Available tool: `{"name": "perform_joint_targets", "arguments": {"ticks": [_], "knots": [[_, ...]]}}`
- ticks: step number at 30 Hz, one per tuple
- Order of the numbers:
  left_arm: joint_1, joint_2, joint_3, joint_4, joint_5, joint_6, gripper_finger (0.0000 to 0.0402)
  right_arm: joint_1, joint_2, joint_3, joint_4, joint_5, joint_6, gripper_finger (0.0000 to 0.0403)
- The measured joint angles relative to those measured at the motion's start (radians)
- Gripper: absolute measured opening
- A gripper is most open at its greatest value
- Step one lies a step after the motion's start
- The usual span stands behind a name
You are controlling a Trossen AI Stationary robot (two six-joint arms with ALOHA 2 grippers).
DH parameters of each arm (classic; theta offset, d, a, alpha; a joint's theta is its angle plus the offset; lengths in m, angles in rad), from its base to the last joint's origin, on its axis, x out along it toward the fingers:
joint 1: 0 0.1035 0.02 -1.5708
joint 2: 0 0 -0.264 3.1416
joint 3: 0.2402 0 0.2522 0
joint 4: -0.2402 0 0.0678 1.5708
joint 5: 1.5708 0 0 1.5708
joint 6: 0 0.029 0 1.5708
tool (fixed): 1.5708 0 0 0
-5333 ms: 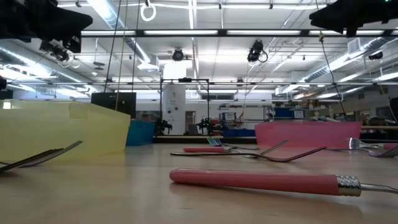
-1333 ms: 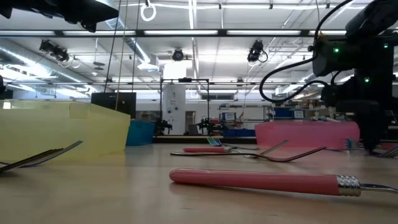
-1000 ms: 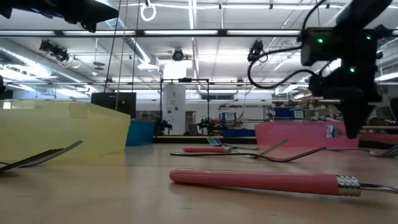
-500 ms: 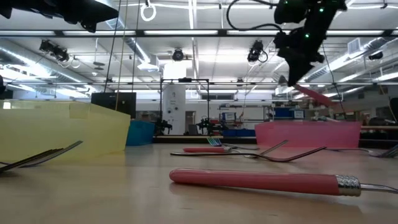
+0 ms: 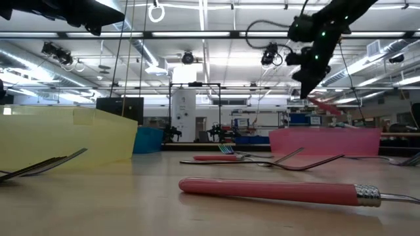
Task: Sort silverware by color (type)
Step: Put the pink fork into the red bin
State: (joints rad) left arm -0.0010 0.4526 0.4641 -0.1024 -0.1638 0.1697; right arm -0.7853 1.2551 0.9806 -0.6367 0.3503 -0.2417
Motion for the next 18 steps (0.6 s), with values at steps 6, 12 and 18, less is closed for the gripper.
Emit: {"name": "perform_joint_targets", "arguments": {"ticks": [6, 12, 18], "knots": [[0.000, 0.000, 0.000, 0.000, 0.000, 0.000, 0.0016, -0.007, 0.124, -0.001, -0.011, -0.023, -0.063, 0.0009], [0.000, 0.000, 0.000, -0.004, 0.000, -0.001, 0.0016, -0.007, 0.215, -0.001, -0.089, -0.064, -0.065, 0.0009], [0.000, 0.000, 0.000, -0.006, 0.000, -0.001, 0.0016, -0.011, 0.266, -0.001, -0.155, -0.108, -0.040, 0.0009]]}}
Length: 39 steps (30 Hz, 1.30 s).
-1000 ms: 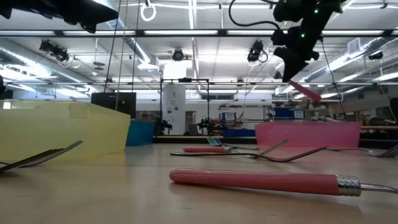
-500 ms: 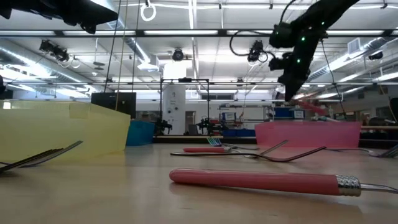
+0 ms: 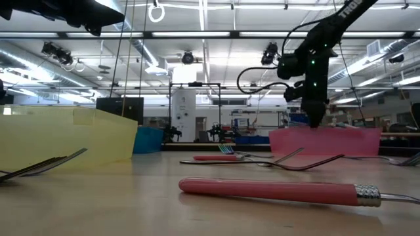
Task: Sort silverware by color (type)
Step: Put the pink fork into the red bin, then put the black fork into the yellow bin
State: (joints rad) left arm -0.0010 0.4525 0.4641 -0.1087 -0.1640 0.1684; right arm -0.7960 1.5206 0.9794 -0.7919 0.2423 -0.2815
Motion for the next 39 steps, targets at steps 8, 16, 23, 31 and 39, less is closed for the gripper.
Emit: {"name": "perform_joint_targets", "arguments": {"ticks": [8, 16, 23, 31, 39], "knots": [[0.000, 0.000, 0.000, -0.021, 0.000, -0.026, 0.0016, -0.010, 0.082, 0.000, -0.024, -0.057, 0.028, 0.0028], [0.000, 0.000, 0.000, -0.025, 0.000, -0.026, 0.0016, -0.007, 0.123, 0.000, -0.019, -0.015, 0.028, 0.0046], [0.000, 0.000, 0.000, -0.042, 0.000, -0.026, 0.0016, -0.006, 0.121, 0.000, 0.006, 0.101, 0.028, 0.0053], [0.000, 0.019, 0.000, -0.046, 0.000, -0.026, 0.0016, -0.005, 0.121, 0.000, 0.005, 0.104, 0.028, 0.0054], [0.000, 0.039, 0.000, -0.018, 0.000, -0.026, 0.0016, 0.034, 0.095, 0.000, 0.002, 0.105, 0.043, 0.0055]]}}
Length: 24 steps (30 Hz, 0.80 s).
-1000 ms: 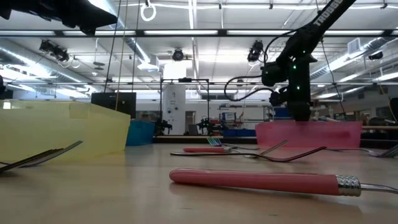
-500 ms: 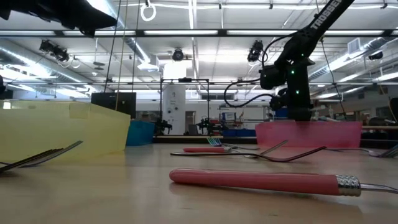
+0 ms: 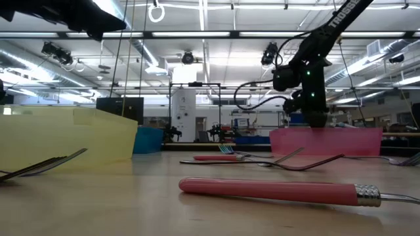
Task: Sort silverware by color (type)
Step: Put the black fork into the yellow bin
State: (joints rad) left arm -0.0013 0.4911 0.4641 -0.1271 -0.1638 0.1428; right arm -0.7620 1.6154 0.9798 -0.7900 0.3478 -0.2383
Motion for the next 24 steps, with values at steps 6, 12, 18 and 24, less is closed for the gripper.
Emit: {"name": "perform_joint_targets", "arguments": {"ticks": [6, 12, 18, 24], "knots": [[0.000, 0.001, 0.000, 0.051, 0.000, 0.000, 0.0016, 0.051, -0.111, 0.000, -0.013, 0.000, 0.010, 0.0055], [0.000, 0.001, 0.000, 0.097, 0.000, -0.002, 0.0016, 0.085, -0.253, 0.000, -0.014, 0.000, 0.086, 0.0055], [0.000, 0.001, 0.000, 0.178, -0.001, -0.040, 0.0016, 0.119, -0.384, 0.000, -0.014, -0.011, 0.166, 0.0055], [0.000, 0.005, 0.000, 0.175, -0.001, -0.047, 0.0016, 0.159, -0.483, 0.000, -0.013, -0.076, 0.218, 0.0055]]}}
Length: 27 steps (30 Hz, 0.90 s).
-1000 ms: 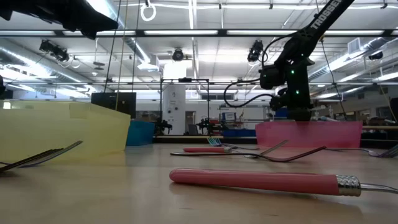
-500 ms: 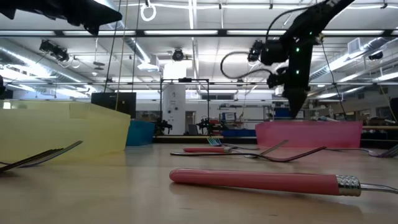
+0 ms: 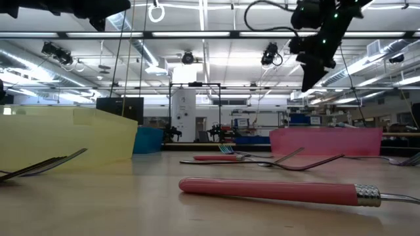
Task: Sort silverware by color (type)
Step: Put the black fork into the yellow bin
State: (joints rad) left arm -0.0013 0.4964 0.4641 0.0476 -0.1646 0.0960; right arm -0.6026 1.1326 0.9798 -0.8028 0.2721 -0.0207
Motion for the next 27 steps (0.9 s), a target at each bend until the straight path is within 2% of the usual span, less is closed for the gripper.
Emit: {"name": "perform_joint_targets", "arguments": {"ticks": [6, 13, 20, 27], "knots": [[-0.001, 0.001, 0.000, 0.001, 0.000, 0.018, 0.0016, 0.052, -0.069, 0.000, 0.000, -0.020, 0.069, 0.0055], [-0.003, 0.001, 0.000, 0.001, 0.000, -0.006, 0.0016, 0.123, -0.106, 0.000, 0.024, -0.141, 0.137, 0.0055], [-0.003, 0.001, 0.000, 0.001, 0.000, -0.008, 0.0016, 0.193, -0.106, 0.000, 0.032, -0.143, 0.146, 0.0055], [-0.002, 0.001, 0.000, 0.000, 0.000, -0.089, 0.0016, 0.224, -0.106, 0.000, 0.073, -0.138, 0.128, 0.0055]]}}
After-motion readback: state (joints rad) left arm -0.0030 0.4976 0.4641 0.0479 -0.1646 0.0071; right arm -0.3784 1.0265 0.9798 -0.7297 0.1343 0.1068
